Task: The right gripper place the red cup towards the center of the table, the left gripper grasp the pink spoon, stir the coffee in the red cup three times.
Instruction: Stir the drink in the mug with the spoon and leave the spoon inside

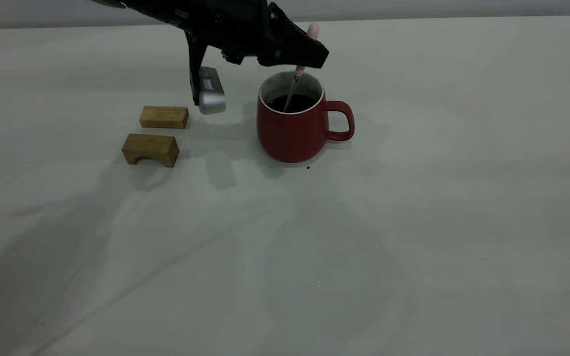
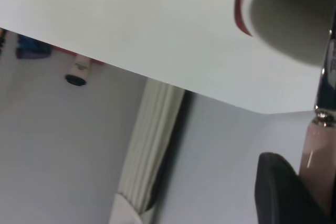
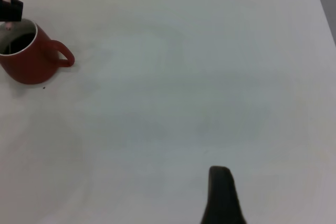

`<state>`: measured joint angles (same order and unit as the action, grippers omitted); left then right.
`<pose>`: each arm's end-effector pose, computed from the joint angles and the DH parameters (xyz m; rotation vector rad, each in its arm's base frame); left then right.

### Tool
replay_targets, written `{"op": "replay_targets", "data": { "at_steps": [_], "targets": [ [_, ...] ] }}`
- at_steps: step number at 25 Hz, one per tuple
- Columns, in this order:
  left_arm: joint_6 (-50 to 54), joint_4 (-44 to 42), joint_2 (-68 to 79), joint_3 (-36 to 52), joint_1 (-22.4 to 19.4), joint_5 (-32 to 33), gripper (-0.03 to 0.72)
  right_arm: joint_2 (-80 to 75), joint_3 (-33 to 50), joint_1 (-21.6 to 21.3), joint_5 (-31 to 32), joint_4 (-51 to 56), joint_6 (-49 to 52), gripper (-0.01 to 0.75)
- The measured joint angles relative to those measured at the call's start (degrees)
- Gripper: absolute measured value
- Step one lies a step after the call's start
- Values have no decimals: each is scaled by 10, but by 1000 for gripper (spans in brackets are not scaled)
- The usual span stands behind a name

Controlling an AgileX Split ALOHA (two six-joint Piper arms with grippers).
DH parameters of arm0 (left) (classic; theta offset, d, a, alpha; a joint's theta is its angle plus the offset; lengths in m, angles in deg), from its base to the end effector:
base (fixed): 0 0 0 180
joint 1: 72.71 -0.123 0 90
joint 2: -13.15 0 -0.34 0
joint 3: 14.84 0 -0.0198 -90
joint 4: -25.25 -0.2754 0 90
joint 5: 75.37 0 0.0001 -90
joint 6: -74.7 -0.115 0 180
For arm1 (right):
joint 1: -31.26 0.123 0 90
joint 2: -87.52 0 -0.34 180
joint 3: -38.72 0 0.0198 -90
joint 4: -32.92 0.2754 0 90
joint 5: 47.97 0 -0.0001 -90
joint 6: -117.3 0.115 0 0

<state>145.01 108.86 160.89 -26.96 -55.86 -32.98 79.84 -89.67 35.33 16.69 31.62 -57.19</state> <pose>0.5016 -0.2325 0.0548 2.0321 -1.1849 0.9014 -0.0148 -0.0034 0.2618 0.0285 2.1637 0.0685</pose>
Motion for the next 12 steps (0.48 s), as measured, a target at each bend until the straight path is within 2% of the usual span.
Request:
{"op": "replay_targets", "data": {
  "at_steps": [12],
  "targets": [
    [11, 4, 0, 0, -2, -3, 135, 0, 0, 0, 0, 0, 0, 587]
  ]
}}
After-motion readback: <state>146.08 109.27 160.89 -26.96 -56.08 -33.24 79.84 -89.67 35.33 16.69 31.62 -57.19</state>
